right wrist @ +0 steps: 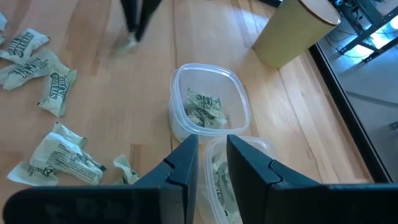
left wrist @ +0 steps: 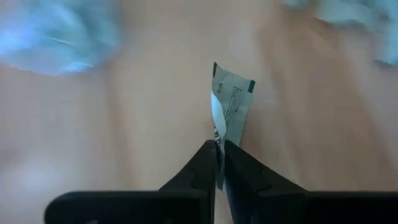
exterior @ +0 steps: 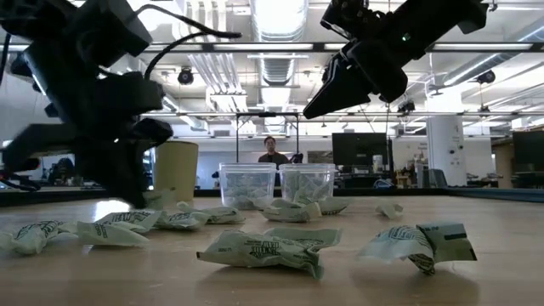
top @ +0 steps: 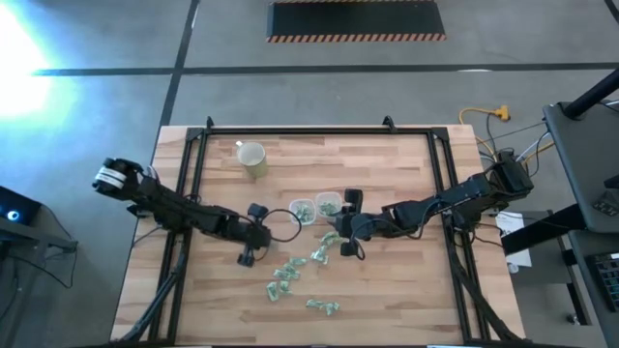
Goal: Pick and place items into bin
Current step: Put the stevia packet into the left transparent bin
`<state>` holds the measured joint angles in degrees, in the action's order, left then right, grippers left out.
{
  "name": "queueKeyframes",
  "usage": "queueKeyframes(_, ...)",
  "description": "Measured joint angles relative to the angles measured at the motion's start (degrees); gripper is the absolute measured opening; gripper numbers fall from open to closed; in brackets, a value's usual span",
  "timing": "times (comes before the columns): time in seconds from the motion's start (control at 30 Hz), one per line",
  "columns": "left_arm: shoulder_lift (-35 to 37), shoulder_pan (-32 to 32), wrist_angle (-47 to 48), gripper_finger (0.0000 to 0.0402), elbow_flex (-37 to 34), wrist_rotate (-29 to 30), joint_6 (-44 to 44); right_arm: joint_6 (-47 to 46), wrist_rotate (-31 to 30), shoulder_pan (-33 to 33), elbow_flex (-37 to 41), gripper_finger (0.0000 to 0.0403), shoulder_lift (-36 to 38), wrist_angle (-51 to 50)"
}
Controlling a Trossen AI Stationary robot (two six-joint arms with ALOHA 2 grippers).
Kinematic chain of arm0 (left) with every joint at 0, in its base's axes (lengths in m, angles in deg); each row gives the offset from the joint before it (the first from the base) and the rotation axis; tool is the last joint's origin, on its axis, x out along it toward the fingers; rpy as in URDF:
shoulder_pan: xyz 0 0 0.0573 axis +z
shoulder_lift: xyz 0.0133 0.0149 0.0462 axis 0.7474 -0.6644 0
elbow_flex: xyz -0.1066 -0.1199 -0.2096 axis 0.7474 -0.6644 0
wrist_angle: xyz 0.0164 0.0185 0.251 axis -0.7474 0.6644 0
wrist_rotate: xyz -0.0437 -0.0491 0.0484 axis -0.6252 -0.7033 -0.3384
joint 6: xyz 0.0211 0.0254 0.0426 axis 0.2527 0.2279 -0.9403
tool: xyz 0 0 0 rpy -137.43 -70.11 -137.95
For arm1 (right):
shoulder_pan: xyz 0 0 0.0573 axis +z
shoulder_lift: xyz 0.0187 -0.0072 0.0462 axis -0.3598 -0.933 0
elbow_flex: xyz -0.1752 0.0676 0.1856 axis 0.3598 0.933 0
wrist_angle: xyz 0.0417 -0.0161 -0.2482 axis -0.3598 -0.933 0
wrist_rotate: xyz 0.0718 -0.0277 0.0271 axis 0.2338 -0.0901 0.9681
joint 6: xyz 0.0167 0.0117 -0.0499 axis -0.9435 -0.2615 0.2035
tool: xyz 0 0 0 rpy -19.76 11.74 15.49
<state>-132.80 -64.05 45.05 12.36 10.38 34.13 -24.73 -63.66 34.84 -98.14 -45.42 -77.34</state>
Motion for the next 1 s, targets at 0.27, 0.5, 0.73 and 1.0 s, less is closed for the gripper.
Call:
queueKeyframes(0.27, 0.6, 0.0, -3.0, 0.0008, 3.9, 11.3, -2.5, 0.0, 0.0, 0.0, 0.0, 0.0068, 0.0, -0.2)
queueKeyframes(0.5, 0.6, 0.2, -14.4, 0.0008, 4.1, 19.9, -9.7, 0.0, 0.0, 0.0, 0.0, 0.0075, 0.0, -0.2)
queueKeyframes(0.73, 0.1, 2.8, -19.4, 0.0008, 4.1, 20.9, -11.8, -0.2, 0.0, 0.0, 0.0, 0.0069, 0.0, -0.2)
queueKeyframes(1.0, -4.9, 5.6, -22.2, 0.0008, 4.2, 20.7, -13.9, -0.4, 0.0, 0.0, 0.0, 0.0074, 0.0, -0.2)
